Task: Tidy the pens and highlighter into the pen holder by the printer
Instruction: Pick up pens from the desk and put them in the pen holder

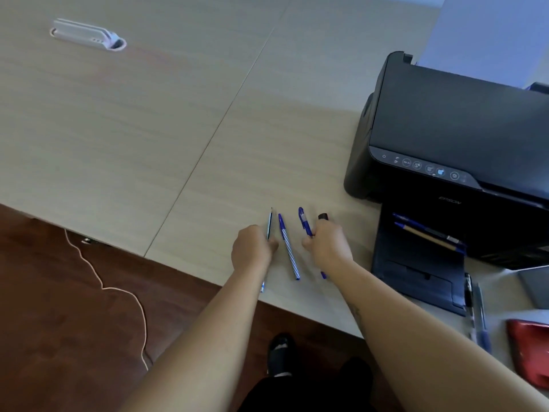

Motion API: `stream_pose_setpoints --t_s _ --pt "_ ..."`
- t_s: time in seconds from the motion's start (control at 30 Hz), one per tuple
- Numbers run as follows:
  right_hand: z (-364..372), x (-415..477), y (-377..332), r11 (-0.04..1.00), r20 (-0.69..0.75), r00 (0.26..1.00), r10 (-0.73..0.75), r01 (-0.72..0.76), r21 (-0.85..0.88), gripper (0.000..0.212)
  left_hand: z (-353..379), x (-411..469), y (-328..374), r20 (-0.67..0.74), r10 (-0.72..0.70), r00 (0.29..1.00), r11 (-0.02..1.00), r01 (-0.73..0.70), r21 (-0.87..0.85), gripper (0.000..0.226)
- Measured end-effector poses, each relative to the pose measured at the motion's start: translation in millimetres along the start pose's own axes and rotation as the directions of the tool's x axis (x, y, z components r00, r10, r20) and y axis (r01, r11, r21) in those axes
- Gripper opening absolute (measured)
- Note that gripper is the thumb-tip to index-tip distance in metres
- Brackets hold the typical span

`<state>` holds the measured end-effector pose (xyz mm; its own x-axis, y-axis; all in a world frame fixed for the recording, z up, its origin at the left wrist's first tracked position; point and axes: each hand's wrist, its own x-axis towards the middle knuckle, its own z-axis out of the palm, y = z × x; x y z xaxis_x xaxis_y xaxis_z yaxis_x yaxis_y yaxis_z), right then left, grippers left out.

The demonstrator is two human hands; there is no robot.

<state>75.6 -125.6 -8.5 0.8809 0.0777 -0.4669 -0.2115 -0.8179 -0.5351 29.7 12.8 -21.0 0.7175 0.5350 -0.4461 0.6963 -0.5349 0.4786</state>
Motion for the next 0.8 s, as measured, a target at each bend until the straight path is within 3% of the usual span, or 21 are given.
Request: stream_pose_setpoints --t_s 0.07,0.17,0.4,0.63,0.8 --pt "-14 3 -8 0.993 0.005 1.0 -0.021 0.02 0.114 0.015 -15 0 4 0.006 0.065 0.998 0.995 -0.064 -0.081 0.028" --pt "-50 3 -30 0.957 -0.044 0.993 -0.109 0.117 0.267 0.008 -49 -1 23 -0.028 0.165 0.986 0.96 -0.167 -0.223 0.017" --pt "-148 -11 -80 0.858 -0.235 0.935 -0.264 0.339 0.386 0.012 -133 -14 102 -0.174 0.349 0.921 0.819 -0.39 -0.42 0.008" --pt "-243 -37 -77 0.784 -0.404 0.859 -0.314 0.475 0.401 0.011 -162 -55 184 -0.26 0.512 0.819 0.688 -0.572 -0.446 0.007" --pt "-297 -51 -43 0.759 -0.484 0.834 -0.267 0.491 0.427 0.011 -147 -91 239 -0.287 0.596 0.75 0.599 -0.653 -0.463 0.009"
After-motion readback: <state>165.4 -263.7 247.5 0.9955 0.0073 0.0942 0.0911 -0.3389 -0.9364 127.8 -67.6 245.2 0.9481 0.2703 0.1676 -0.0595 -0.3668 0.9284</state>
